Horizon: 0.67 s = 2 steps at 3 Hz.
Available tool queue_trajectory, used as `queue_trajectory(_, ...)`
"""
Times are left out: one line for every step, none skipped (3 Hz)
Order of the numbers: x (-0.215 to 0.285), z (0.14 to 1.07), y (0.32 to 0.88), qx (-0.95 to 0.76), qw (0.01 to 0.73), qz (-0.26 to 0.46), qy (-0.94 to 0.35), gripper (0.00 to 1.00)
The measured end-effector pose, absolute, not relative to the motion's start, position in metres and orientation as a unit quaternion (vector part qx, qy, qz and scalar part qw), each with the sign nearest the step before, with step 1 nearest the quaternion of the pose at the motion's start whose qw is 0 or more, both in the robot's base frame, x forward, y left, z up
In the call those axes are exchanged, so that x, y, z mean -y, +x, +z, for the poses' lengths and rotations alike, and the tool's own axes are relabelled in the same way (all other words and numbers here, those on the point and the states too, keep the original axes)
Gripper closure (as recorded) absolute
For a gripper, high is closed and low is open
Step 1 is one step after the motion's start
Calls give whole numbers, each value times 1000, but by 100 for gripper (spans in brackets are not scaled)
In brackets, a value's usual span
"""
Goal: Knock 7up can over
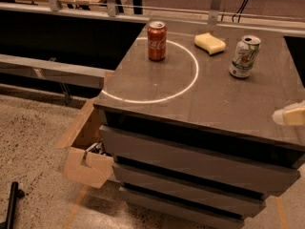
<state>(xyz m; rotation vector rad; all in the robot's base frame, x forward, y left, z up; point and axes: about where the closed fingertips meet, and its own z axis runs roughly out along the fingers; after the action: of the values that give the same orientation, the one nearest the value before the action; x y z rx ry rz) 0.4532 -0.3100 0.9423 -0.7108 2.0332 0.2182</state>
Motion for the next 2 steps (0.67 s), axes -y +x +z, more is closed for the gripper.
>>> queue_trajectory(318, 946, 481, -816, 494, 83, -287, 0)
queue_trajectory(326, 943, 507, -811, 509, 82, -276, 0)
